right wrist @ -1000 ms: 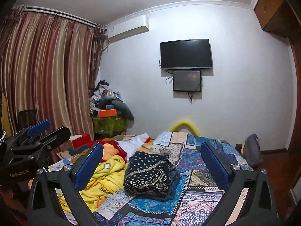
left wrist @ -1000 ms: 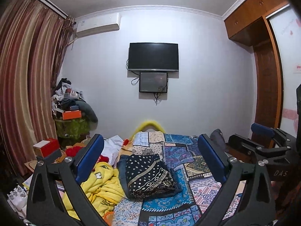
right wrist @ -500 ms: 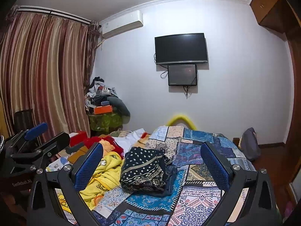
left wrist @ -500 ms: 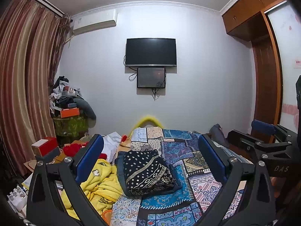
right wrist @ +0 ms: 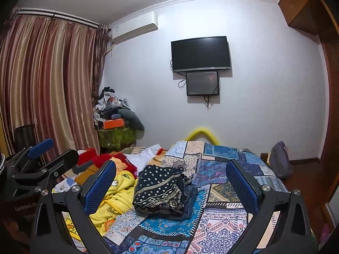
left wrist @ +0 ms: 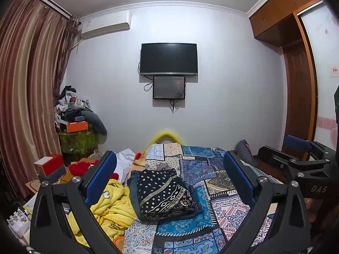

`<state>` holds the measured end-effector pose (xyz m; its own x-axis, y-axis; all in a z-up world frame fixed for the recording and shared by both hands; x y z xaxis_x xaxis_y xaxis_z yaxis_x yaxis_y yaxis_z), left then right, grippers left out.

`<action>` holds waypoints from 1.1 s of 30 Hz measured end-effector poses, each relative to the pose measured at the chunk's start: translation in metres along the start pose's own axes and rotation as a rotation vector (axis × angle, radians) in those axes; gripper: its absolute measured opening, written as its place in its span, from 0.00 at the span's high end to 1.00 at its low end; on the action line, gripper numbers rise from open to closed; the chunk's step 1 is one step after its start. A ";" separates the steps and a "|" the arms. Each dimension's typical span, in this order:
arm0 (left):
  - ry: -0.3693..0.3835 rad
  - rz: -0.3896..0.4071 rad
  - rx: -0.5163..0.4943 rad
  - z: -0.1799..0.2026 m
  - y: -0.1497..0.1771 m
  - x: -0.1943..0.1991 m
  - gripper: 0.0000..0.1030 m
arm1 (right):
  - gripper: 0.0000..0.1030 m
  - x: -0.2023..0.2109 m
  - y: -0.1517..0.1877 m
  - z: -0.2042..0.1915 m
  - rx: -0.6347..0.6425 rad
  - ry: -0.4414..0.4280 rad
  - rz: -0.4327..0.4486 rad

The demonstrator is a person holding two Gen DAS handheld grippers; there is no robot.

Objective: Fold large clothes

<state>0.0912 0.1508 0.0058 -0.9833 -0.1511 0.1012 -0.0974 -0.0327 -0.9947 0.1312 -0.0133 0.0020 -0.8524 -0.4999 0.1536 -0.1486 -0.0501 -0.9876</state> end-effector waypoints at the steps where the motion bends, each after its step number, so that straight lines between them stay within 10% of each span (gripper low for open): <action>1: 0.001 0.000 0.000 0.000 0.000 0.000 0.02 | 0.00 0.001 0.000 0.000 0.000 0.001 0.001; 33: 0.036 -0.028 0.035 -0.011 0.003 -0.006 0.01 | 0.00 0.003 -0.006 0.002 -0.006 0.022 0.013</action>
Point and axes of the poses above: each gripper's, at about its wrist camera, not at the fingertips, and x roughly against the way its jaws point, z to its right, y to its underside, the point moved 7 cm from there along -x, roughly the way its jaws point, and after that the axes turned 6 degrees about y, right-handed, at the moved point
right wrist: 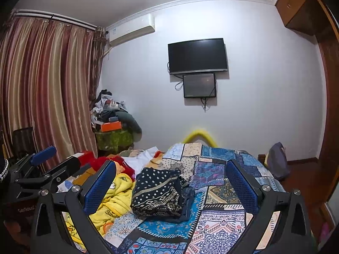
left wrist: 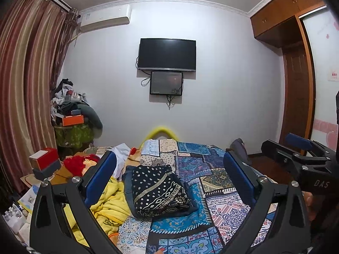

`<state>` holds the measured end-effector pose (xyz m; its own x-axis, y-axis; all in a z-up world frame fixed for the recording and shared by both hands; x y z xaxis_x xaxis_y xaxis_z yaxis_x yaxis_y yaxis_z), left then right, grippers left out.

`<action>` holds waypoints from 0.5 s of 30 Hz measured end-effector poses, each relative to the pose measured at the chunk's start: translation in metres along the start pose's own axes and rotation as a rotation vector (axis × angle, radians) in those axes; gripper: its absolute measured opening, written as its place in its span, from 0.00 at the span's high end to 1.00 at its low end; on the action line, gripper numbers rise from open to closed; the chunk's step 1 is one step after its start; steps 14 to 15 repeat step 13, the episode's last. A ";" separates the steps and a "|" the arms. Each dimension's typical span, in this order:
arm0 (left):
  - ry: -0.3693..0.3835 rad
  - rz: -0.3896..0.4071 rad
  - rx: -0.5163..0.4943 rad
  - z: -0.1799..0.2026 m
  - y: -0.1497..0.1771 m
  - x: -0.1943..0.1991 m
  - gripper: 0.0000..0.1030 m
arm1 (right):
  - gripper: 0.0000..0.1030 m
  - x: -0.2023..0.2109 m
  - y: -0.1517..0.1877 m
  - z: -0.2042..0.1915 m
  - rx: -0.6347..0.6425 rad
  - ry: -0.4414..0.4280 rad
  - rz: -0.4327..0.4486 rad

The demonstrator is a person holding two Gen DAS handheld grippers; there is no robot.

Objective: Fold large clothes

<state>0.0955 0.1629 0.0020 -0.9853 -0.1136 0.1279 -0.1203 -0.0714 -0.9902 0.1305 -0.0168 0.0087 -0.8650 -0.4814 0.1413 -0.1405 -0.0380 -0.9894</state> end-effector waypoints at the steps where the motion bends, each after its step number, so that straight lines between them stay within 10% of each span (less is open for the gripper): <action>1: 0.003 -0.001 0.000 0.000 0.001 0.000 0.01 | 0.00 0.000 0.000 0.000 0.001 0.002 -0.001; 15: 0.018 -0.006 -0.003 0.003 0.002 0.000 0.01 | 0.00 -0.004 0.001 -0.006 -0.007 0.016 -0.010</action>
Point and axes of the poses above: each gripper's, at about its wrist camera, not at the fingertips, and x roughly against the way its jaws point, z to its right, y to its underside, the point moved 7 cm from there along -x, roughly the way its jaws point, and after that the axes turned 6 degrees about y, right-handed, at the moved point
